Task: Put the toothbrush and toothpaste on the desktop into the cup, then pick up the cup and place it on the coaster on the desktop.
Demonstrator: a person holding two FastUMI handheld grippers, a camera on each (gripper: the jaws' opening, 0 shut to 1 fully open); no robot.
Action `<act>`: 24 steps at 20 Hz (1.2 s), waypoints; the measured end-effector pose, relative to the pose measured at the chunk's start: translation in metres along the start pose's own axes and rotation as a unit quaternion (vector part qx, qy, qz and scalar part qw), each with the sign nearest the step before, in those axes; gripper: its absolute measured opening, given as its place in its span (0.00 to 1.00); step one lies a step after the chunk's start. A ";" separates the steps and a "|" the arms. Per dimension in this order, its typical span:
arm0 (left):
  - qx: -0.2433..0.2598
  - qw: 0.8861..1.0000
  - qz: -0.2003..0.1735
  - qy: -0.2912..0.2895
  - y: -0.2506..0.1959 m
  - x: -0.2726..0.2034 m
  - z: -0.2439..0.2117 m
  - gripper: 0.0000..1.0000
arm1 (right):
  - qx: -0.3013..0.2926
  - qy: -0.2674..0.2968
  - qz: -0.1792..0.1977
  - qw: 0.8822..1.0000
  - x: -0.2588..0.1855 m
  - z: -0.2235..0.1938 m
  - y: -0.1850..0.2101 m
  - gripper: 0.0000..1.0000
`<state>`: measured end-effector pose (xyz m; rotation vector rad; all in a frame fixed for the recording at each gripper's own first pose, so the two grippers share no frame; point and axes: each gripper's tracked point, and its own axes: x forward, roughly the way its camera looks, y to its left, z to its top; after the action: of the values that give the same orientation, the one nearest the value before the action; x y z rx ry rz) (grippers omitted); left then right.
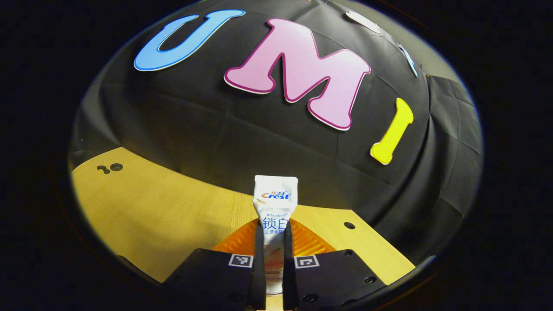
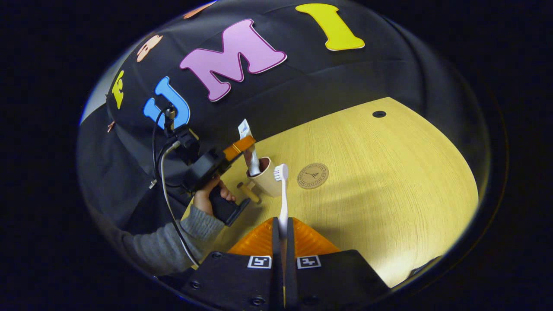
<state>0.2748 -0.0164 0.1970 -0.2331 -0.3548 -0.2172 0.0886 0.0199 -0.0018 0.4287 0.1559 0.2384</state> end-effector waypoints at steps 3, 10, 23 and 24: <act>0.007 1.000 -0.003 0.014 -0.004 -0.007 -0.005 0.23 | -0.001 -0.013 0.006 1.000 0.011 0.012 0.001 0.07; 0.012 0.999 -0.009 0.049 -0.003 -0.040 -0.022 0.36 | 0.003 -0.041 0.022 0.999 0.033 0.039 0.008 0.07; -0.009 0.999 0.016 0.038 0.013 -0.125 0.003 0.65 | 0.047 -0.162 0.096 0.981 0.109 0.135 0.064 0.07; -0.007 0.999 0.020 0.044 0.016 -0.133 -0.002 0.65 | 0.047 -0.170 0.098 0.980 0.115 0.140 0.065 0.07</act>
<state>0.1577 0.0210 0.1438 -0.2444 -0.2618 -0.1896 0.2145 0.0526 0.1403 0.5736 -0.2115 0.3483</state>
